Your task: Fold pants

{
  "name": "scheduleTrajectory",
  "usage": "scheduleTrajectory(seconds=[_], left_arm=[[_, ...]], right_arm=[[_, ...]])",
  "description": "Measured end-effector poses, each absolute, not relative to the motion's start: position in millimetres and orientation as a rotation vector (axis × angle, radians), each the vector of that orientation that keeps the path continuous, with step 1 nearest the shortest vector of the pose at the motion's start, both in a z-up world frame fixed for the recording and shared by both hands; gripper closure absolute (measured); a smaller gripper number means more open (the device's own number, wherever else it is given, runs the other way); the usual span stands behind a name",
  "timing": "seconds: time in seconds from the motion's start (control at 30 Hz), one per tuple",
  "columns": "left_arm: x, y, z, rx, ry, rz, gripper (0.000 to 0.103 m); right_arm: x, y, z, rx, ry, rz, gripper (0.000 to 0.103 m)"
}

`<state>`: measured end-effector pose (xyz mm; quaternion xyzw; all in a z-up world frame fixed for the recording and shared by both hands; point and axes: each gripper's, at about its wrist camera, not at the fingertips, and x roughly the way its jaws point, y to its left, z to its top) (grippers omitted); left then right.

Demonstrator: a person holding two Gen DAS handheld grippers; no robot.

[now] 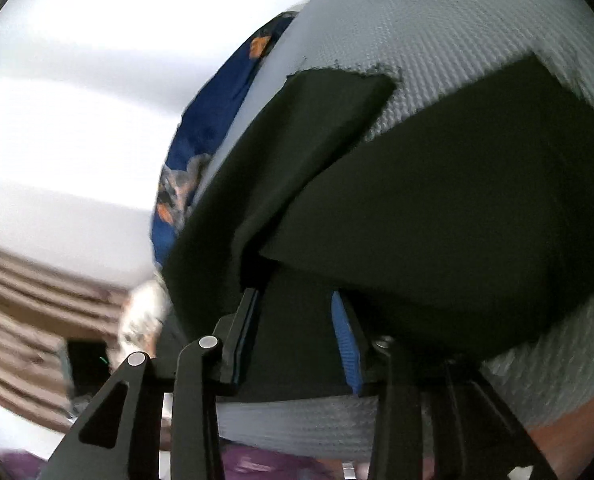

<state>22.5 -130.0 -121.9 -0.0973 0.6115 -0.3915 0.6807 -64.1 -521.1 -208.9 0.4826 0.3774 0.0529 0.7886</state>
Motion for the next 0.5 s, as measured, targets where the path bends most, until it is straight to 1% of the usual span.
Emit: scheduleTrajectory(seconds=[0.03,0.07,0.1,0.13,0.2,0.27,0.33,0.37,0.43,0.5], left_arm=[[24,-131,-124,-0.219,1.378,-0.875,0.053],[25,-131,-126,-0.220,1.382,-0.872,0.053],[26,-131,-127,-0.223,1.384,-0.870,0.053],[26,-137,-128,-0.225,1.382,-0.869,0.053],[26,-137,-130,-0.213,1.375,-0.870,0.053],[26,-139,-132,-0.173,1.367,-0.856,0.053],[26,-140,-132,-0.164,1.363,-0.856,0.053],[26,-140,-132,-0.164,1.356,-0.858,0.053],[27,-142,-133,-0.163,1.348,-0.863,0.053],[27,-145,-136,-0.170,1.356,-0.878,0.053]], right_arm=[[-60,-526,-209,1.027,0.811,0.114,0.072],[-53,-530,-206,1.000,0.812,0.105,0.071],[-45,-534,-199,0.931,0.798,0.059,0.067],[-36,-538,-193,0.896,0.778,0.029,0.067],[-31,-561,-188,0.965,0.684,-0.014,0.069],[-45,-586,-187,1.064,0.564,-0.203,0.062],[-48,-610,-198,1.188,0.648,-0.324,0.060],[-52,-616,-199,1.210,0.645,-0.316,0.060],[-60,-622,-186,1.160,0.590,-0.292,0.060],[-50,-626,-180,1.139,0.641,-0.171,0.052]])
